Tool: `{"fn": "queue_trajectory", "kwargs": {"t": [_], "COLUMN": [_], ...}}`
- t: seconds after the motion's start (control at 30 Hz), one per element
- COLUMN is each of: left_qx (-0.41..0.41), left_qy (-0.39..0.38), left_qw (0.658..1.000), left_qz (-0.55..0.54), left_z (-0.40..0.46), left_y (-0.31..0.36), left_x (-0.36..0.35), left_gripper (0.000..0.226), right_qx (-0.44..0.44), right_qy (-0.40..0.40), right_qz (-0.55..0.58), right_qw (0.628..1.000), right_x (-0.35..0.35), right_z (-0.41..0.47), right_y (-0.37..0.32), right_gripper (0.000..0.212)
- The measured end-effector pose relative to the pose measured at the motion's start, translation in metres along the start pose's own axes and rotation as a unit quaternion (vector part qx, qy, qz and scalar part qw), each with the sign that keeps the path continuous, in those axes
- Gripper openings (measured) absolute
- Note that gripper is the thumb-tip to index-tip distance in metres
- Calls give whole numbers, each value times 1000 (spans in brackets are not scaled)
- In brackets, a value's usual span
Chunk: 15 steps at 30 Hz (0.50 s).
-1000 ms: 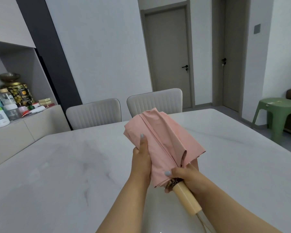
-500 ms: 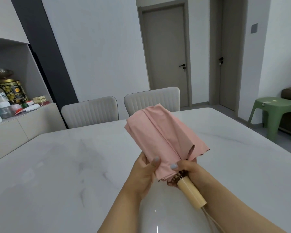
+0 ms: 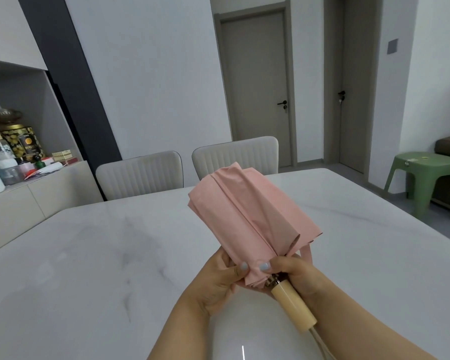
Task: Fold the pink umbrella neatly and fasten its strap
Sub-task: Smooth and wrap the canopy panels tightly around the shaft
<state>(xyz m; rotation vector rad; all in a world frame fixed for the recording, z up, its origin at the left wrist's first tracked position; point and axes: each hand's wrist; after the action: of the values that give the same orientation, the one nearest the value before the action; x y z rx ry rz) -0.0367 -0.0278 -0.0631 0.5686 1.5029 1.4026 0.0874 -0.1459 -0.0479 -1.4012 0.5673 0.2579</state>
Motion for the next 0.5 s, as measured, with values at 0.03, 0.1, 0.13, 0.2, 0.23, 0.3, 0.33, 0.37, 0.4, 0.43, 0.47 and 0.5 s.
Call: {"fn": "queue_trajectory", "kwargs": {"t": [0.03,0.1,0.13,0.2,0.23,0.3,0.33,0.37,0.4,0.43,0.47,0.5], "left_qx": [-1,-1,-1,-5,-11,-13,-10,-10,-21,-48,-86,-125], "left_qy": [-3,3,12,18,24,70,106,145,186,234,278,314], "left_qw": [1000,1000,999,999,999,997,994,989,981,969,954,937], "left_qz": [-6,-30,-41,-43,-30,7,22,36,48,60,71,92], "left_z": [0,-1,0,0,1,2,2,2,1,0,2,5], "left_y": [0,-1,-1,-2,-3,-1,1,5,12,20,31,45], "left_x": [1,1,1,1,1,2,2,0,-4,-8,-11,-15], "left_gripper": [86,87,88,89,89,93,98,102,103,96,83,67], "right_qx": [3,17,24,42,51,60,57,56,55,54,56,59], "right_qy": [14,56,80,107,108,100,91,82,75,74,80,86], "right_qz": [-15,-65,-85,-94,-89,-69,-64,-67,-77,-88,-92,-93], "right_qw": [1000,996,993,989,989,991,992,993,993,992,991,990], "right_x": [-1,-7,-10,-12,-12,-11,-12,-11,-12,-12,-12,-11], "right_z": [0,-3,-5,-6,-6,-7,-8,-8,-9,-10,-10,-10], "right_y": [0,-2,-4,-5,-5,-7,-9,-11,-12,-13,-14,-14], "right_gripper": [60,48,44,44,44,41,39,39,41,40,40,40]}}
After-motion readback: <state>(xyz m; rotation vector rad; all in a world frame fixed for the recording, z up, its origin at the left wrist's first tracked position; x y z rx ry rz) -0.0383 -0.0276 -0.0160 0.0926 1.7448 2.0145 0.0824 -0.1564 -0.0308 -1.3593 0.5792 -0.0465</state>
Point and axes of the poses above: each hand's wrist, its own z-axis towards the middle knuckle, its own x-axis out of the back of the hand, y = z × x, and after that the axes turned 6 degrees about -z, right-handed
